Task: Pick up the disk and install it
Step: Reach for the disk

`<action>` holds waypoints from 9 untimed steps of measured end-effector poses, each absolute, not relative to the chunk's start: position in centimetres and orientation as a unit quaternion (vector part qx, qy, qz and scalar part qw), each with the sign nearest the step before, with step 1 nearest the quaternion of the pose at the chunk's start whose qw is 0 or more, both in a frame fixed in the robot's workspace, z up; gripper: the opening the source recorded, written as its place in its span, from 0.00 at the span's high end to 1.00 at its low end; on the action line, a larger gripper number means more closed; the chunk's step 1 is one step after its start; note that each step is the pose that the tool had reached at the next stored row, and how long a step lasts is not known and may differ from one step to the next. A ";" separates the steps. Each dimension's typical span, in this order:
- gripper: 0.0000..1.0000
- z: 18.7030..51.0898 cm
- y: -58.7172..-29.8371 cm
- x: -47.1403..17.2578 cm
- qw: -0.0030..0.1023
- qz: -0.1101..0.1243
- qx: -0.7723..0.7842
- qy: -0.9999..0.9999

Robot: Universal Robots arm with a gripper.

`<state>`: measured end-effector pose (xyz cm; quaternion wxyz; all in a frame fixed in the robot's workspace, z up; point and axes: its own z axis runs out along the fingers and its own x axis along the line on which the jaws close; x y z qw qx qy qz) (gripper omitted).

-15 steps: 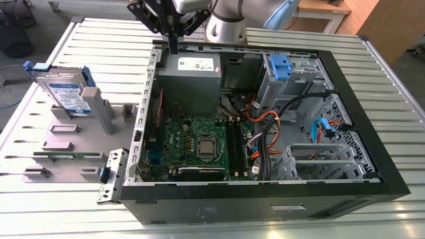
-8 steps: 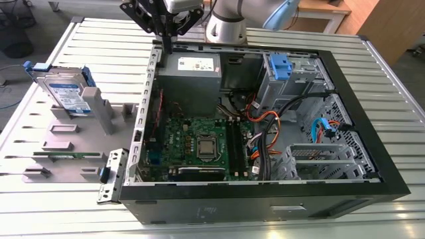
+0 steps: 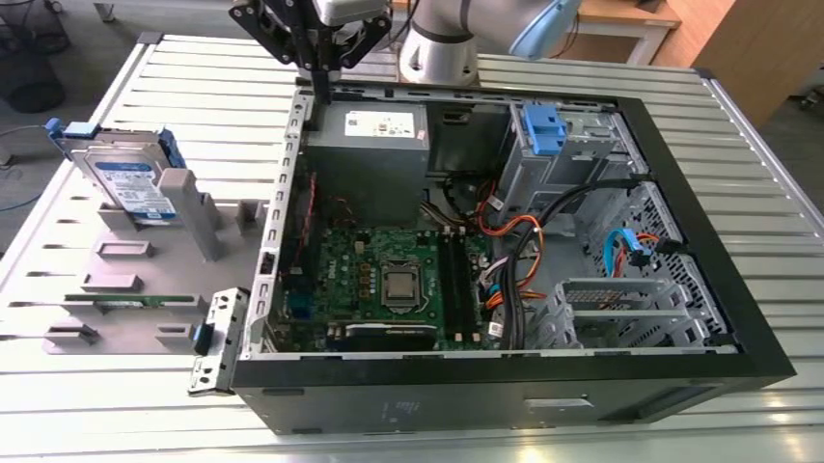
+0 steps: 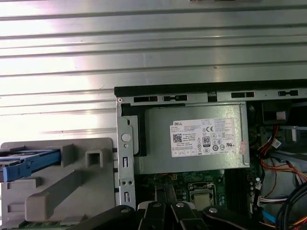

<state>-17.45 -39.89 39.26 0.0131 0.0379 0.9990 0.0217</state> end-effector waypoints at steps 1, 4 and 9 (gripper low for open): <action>0.89 39.3 -39.9 -17.5 0.013 0.022 0.038 0.999; 0.89 39.3 -39.9 -17.5 0.013 0.022 0.038 0.999; 0.89 39.2 -39.9 -18.3 0.013 0.022 0.038 0.999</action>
